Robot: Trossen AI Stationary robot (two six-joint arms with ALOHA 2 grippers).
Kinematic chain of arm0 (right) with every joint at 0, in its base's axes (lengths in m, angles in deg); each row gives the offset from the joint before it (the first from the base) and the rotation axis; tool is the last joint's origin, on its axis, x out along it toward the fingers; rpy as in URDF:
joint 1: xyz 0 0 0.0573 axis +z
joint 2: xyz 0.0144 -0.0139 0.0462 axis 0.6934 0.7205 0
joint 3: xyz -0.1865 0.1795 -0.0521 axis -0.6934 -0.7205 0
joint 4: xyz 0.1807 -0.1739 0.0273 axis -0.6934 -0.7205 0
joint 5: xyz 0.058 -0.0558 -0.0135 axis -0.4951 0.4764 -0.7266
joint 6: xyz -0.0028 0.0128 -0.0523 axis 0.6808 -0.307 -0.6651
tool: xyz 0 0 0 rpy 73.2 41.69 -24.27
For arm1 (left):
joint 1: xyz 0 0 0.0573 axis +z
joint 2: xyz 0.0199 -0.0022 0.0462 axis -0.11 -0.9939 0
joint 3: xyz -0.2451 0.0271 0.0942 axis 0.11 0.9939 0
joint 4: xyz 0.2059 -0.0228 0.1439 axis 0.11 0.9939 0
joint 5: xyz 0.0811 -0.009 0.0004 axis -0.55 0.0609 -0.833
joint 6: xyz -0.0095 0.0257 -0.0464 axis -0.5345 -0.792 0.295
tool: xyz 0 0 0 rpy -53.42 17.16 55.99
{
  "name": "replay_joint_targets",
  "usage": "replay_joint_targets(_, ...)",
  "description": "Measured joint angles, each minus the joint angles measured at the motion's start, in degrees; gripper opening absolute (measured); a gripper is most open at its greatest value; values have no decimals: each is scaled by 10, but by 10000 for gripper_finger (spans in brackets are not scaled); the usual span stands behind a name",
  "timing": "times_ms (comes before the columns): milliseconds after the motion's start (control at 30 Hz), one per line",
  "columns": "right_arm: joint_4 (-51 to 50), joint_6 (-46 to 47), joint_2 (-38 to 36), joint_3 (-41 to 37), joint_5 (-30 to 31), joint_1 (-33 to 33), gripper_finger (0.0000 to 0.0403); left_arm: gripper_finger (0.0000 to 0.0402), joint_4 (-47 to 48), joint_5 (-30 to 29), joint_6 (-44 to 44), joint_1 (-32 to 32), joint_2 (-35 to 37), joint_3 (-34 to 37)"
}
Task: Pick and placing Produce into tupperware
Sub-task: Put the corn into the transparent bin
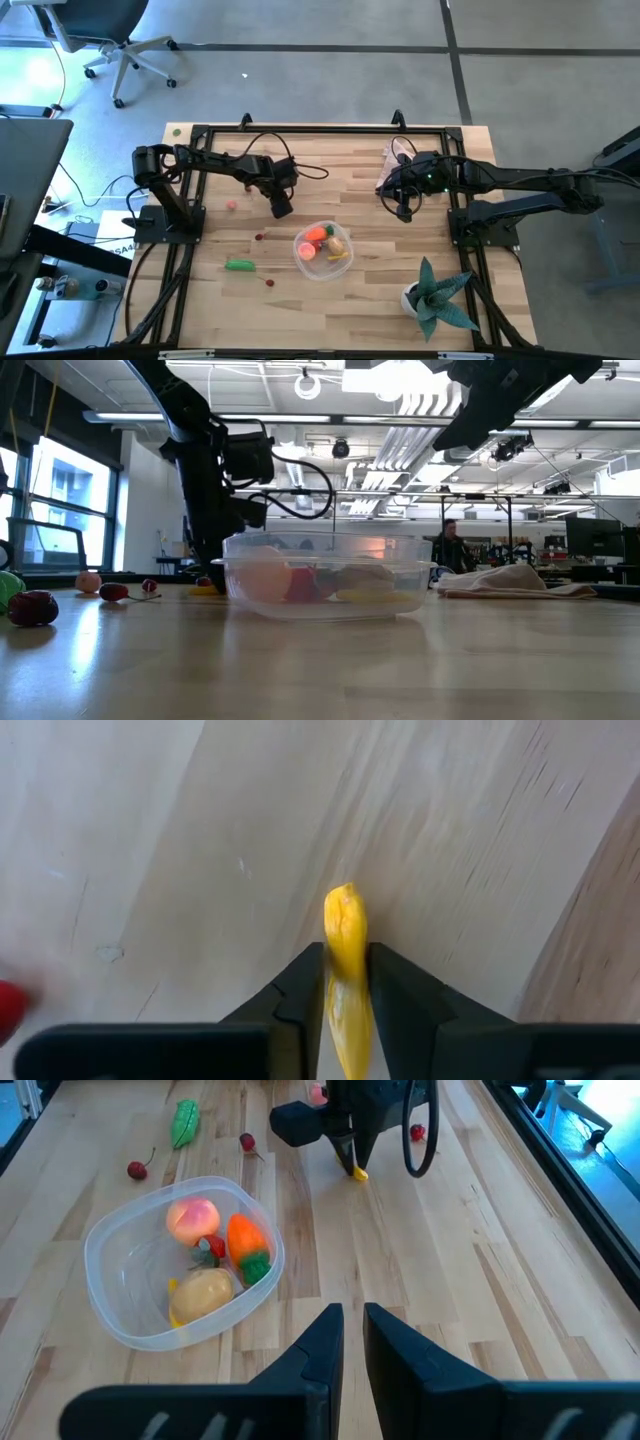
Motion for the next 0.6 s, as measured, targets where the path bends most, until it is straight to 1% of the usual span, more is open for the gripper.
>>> replay_joint_targets(333,0,0,0,0,0,0,32,37,-3,0,8,0,0,0)
replay_joint_targets(600,0,0,0,0,0,0,32,24,-3,0,10,0,0,0)
